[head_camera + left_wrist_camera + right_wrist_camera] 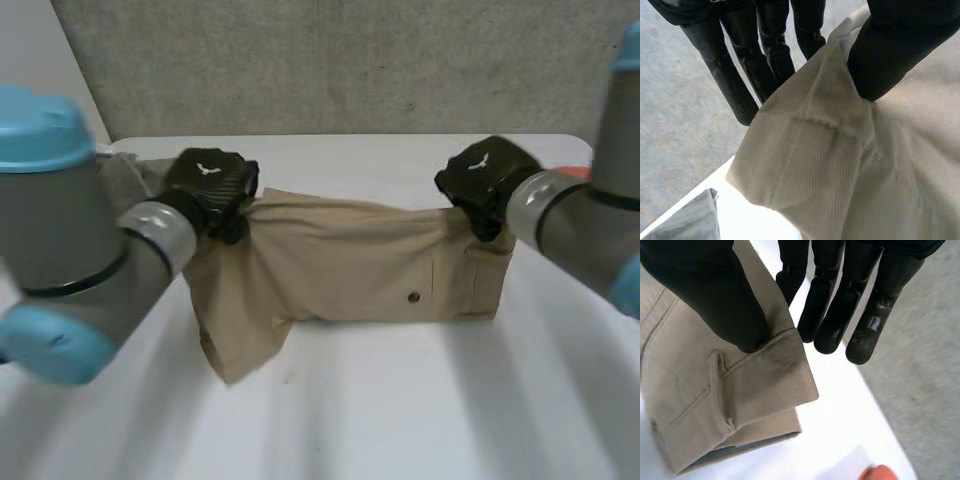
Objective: Fold the laundry.
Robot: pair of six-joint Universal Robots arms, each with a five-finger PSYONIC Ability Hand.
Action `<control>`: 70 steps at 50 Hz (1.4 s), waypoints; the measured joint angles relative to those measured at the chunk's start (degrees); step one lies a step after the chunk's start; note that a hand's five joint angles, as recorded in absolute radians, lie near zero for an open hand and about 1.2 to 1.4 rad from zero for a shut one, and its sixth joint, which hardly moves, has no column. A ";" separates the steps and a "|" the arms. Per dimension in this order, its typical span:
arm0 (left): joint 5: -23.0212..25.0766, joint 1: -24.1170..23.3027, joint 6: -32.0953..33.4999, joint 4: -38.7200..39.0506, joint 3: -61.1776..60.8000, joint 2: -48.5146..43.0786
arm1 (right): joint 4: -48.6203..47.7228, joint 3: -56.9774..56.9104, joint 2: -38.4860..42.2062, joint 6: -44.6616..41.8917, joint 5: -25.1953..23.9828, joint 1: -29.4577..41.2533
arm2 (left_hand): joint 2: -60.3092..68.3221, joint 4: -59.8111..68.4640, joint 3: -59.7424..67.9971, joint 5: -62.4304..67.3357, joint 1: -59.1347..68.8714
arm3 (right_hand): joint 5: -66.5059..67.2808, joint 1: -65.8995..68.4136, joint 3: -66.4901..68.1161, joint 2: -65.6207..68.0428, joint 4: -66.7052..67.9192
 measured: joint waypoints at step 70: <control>-12.71 -1.35 6.03 26.63 -20.92 -6.98 | -34.06 26.96 6.89 9.44 -3.60 -3.15 | -46.68 -46.87 -46.44 -45.34 -44.17 | 0.58 0.01 0.00 0.29 0.16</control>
